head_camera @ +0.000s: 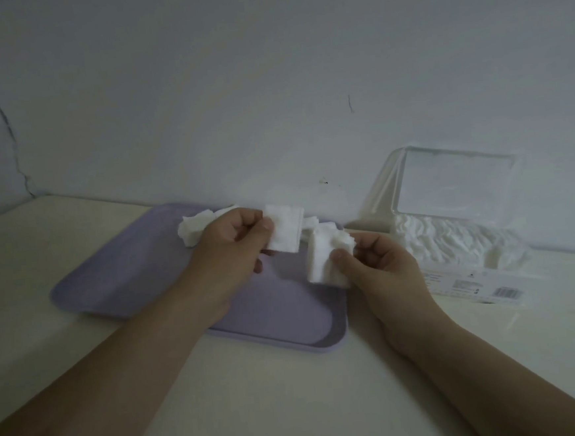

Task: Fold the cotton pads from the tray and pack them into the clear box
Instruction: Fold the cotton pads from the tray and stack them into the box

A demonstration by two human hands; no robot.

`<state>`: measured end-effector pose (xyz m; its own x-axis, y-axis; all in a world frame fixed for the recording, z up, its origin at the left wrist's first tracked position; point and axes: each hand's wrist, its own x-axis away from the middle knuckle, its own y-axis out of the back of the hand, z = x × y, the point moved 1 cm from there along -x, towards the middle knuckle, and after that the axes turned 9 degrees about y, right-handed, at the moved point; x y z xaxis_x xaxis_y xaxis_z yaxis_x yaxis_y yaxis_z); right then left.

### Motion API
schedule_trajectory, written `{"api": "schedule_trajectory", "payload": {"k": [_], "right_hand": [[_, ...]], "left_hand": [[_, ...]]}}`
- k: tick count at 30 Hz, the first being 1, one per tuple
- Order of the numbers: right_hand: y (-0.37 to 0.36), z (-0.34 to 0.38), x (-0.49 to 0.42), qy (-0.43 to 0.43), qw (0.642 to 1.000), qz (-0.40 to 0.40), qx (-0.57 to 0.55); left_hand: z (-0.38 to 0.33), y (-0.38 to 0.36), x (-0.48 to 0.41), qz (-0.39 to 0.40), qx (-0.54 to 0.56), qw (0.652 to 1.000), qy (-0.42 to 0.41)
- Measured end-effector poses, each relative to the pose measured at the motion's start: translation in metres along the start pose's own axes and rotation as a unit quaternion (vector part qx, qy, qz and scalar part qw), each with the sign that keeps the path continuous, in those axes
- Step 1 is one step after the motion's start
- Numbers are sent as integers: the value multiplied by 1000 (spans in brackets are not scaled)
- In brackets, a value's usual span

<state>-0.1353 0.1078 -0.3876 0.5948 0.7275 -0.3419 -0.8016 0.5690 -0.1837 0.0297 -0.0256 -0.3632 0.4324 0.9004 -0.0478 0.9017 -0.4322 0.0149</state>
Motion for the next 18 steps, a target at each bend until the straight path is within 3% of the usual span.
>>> {"api": "schedule_trajectory", "payload": {"k": [3, 5, 8, 12, 18], "right_hand": [[0, -1, 0, 2, 1000, -13, 13], [-1, 0, 1, 1, 1000, -1, 21], [-3, 4, 3, -2, 999, 38, 6], [-5, 10, 5, -3, 995, 95, 18], [-3, 8, 4, -17, 998, 57, 6]], "left_hand": [[-8, -4, 7, 127, 77, 989, 21], [-6, -12, 15, 166, 24, 986, 9], [4, -19, 17, 113, -48, 992, 7], [8, -20, 15, 78, -61, 995, 3], [9, -23, 18, 63, -53, 997, 12]]}}
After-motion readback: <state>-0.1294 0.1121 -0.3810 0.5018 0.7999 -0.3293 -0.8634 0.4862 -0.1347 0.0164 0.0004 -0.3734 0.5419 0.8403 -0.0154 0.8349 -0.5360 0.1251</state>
